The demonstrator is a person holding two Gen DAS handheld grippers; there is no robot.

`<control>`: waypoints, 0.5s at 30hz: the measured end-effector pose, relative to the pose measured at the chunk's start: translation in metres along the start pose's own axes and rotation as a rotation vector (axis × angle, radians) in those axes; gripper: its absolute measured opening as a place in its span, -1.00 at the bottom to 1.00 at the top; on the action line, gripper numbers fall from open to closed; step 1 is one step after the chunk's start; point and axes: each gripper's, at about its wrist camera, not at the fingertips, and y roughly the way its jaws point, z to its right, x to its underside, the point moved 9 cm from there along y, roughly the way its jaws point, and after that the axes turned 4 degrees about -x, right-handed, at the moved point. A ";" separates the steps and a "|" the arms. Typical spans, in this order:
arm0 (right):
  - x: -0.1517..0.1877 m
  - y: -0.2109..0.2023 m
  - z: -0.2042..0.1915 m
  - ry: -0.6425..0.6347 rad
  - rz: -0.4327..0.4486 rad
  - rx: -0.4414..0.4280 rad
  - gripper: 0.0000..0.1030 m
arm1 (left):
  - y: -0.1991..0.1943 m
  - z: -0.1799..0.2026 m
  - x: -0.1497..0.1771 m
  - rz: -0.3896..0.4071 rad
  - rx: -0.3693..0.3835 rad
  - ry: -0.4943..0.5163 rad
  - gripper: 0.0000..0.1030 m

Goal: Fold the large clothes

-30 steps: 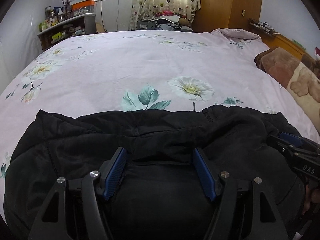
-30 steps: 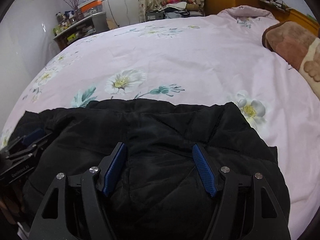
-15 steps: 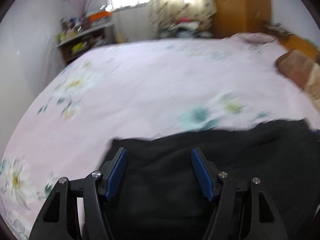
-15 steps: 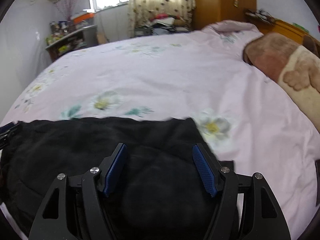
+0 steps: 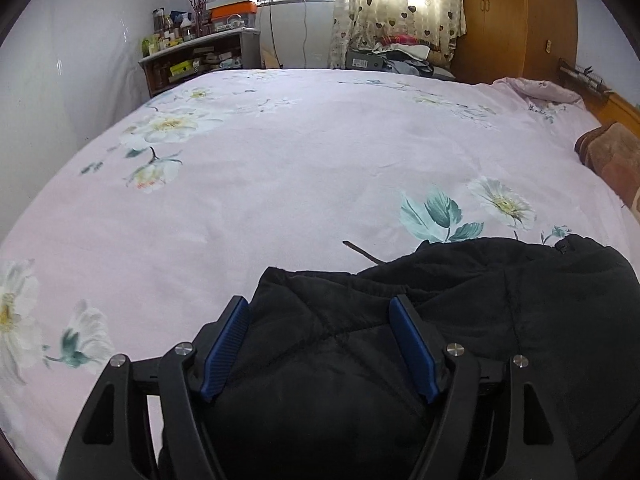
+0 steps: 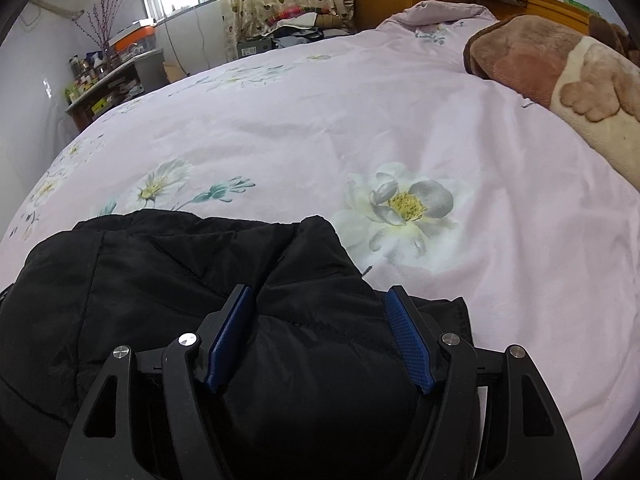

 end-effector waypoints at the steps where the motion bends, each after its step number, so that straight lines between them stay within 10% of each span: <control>1: 0.000 -0.003 0.000 -0.006 -0.002 0.013 0.33 | -0.008 -0.001 -0.002 -0.002 0.003 -0.005 0.44; 10: -0.006 -0.092 -0.025 -0.067 0.087 -0.012 0.33 | -0.092 -0.014 -0.006 0.071 0.047 -0.027 0.44; 15: 0.019 -0.090 -0.030 -0.113 0.030 -0.008 0.32 | -0.078 -0.020 0.029 -0.007 0.019 -0.005 0.44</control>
